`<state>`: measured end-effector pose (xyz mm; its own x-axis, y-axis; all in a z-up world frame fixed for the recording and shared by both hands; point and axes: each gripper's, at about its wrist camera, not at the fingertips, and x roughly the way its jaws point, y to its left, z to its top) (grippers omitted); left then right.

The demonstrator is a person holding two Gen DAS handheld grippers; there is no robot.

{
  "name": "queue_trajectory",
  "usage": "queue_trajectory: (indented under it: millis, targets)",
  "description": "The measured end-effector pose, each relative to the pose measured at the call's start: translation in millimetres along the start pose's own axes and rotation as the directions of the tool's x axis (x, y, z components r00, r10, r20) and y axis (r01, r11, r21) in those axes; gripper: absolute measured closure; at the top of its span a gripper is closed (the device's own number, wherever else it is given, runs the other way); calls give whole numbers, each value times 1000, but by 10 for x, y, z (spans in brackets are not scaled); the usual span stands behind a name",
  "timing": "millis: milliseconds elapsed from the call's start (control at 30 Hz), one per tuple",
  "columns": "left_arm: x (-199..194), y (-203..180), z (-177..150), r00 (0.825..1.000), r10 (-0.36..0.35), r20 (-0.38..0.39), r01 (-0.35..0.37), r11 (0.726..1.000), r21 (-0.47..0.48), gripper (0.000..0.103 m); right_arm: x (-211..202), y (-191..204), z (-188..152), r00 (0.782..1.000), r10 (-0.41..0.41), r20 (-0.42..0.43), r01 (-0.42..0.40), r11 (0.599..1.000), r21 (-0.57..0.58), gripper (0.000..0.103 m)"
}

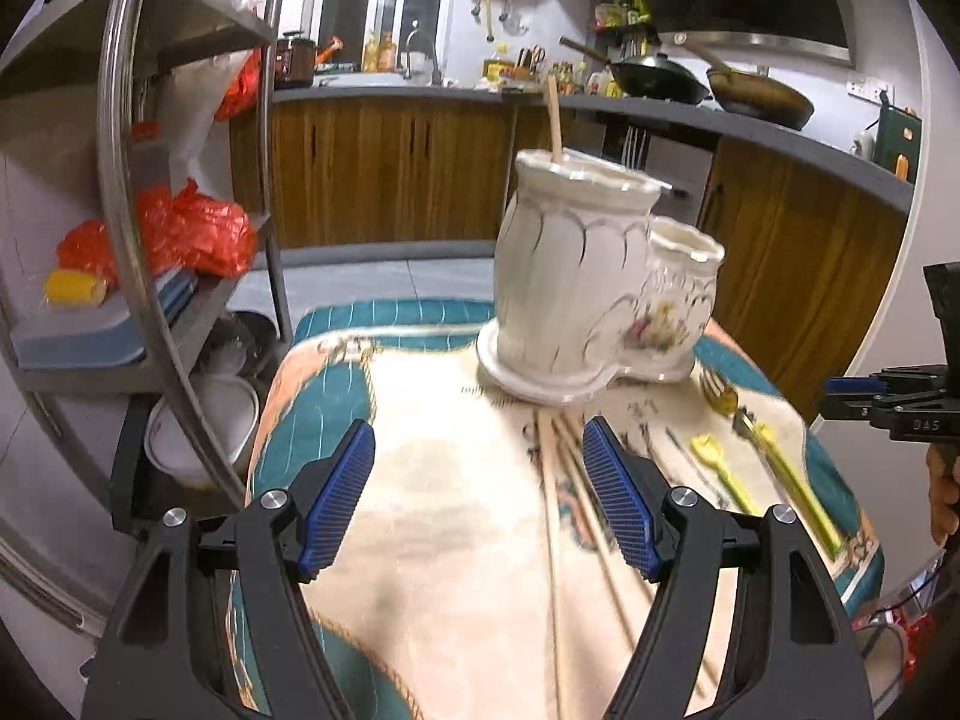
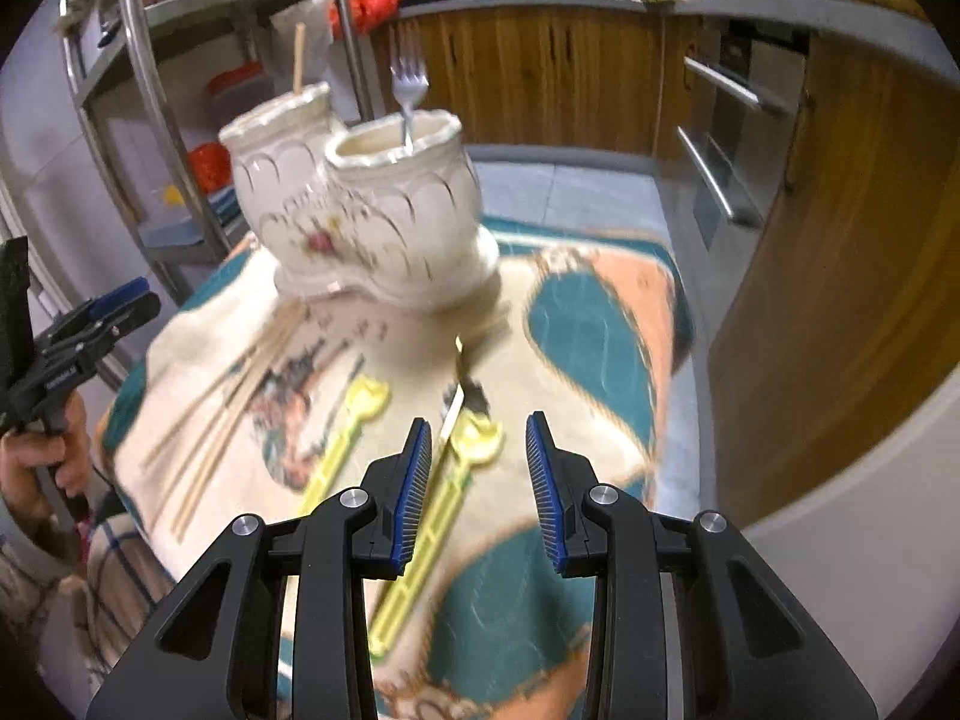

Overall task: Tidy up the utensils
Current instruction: 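Move both open tools back over the utensils on the table, then grasp a chopstick with left tool while right tool grasps a yellow spoon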

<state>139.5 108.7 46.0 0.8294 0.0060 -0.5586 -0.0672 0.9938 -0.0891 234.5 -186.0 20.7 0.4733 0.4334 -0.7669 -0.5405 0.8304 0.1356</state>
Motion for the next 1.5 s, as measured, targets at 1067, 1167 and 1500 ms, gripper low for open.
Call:
queue_trajectory:
  millis: [1067,1167,1500]
  targets:
    - [538,-485,-227,955,18,-296,40,981,189,96,431,-16,-219,985,91,-150,-80,994,78,84]
    - [487,-470,-242,950,17,-312,41,983,180,97,427,9,-203,983,58,-176,-53,998,37,86]
    - [416,-420,-246,915,36,-402,64,970,234,97,471,123,-120,941,-60,-334,17,991,-129,87]
